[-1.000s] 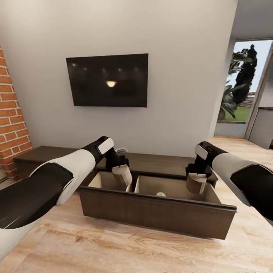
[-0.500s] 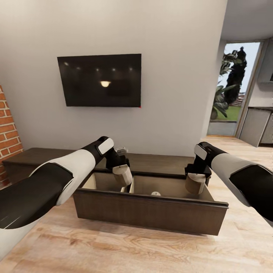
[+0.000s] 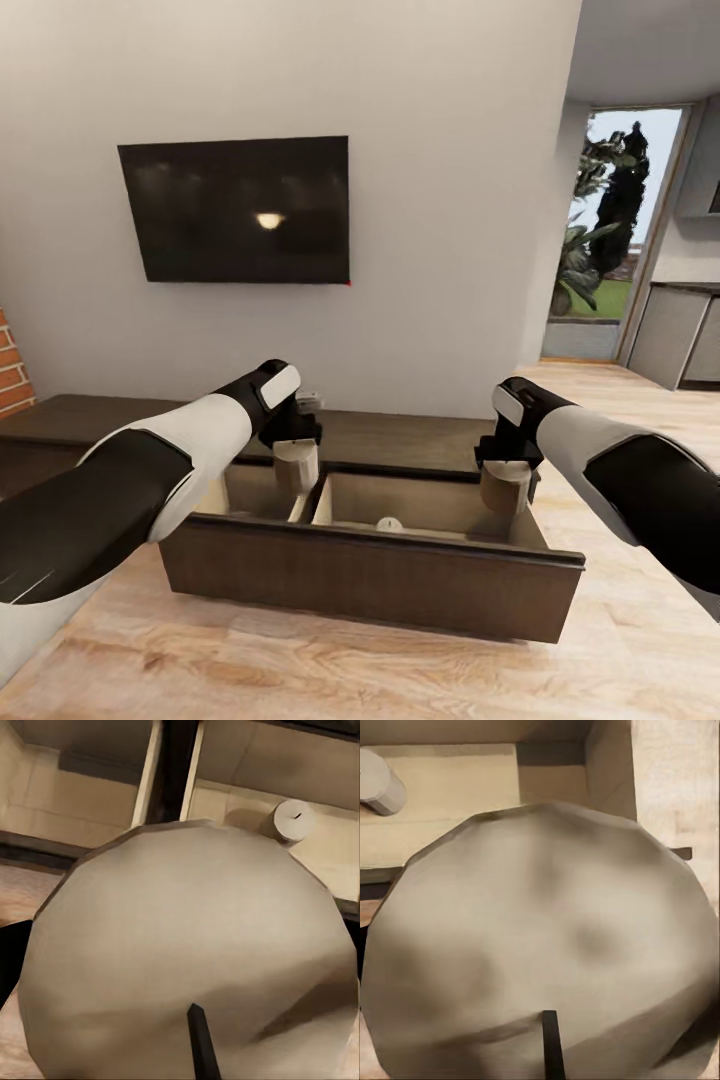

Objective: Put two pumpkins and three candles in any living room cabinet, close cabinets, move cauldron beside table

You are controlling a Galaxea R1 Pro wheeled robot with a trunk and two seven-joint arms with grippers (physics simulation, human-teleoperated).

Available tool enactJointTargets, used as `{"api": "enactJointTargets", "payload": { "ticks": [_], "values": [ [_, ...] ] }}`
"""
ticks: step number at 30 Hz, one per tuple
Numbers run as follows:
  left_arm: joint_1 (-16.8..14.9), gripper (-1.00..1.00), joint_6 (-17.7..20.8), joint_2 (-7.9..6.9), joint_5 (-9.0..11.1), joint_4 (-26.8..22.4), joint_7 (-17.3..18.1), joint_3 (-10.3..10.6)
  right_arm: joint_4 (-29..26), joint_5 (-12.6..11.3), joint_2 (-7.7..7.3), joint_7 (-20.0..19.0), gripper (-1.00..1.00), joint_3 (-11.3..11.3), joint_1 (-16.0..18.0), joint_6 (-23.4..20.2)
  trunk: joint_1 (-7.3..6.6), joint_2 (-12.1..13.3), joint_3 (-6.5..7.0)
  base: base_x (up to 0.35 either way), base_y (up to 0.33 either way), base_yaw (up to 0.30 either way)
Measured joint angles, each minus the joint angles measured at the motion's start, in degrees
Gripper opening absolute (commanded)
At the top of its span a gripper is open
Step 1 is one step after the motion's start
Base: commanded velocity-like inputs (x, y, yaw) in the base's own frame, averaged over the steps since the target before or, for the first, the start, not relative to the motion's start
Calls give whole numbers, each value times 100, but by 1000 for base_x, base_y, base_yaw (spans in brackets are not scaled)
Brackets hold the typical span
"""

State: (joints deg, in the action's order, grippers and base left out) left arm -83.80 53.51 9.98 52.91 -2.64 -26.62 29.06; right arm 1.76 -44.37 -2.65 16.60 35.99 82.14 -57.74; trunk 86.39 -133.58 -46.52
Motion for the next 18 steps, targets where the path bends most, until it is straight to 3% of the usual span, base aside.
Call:
{"api": "enactJointTargets", "payload": {
  "ticks": [6,11,14,18],
  "values": [
    [0,-100,-53,0,-105,-2,-584,28,8,39,83,16,-100,-12,0,0,0,0,0,230,-265,0],
    [1,-100,-61,0,-97,-8,-729,8,10,38,196,18,-100,-18,0,1,0,0,0,231,-265,0],
    [1,-100,-50,0,-94,-11,-664,1,14,39,259,-12,-100,-17,-2,-6,0,0,0,230,-257,0],
    [7,-100,-3,1,-78,-4,-72,-17,9,41,420,-64,-100,-16,-50,-15,1,0,0,194,-176,30]
  ]
}}
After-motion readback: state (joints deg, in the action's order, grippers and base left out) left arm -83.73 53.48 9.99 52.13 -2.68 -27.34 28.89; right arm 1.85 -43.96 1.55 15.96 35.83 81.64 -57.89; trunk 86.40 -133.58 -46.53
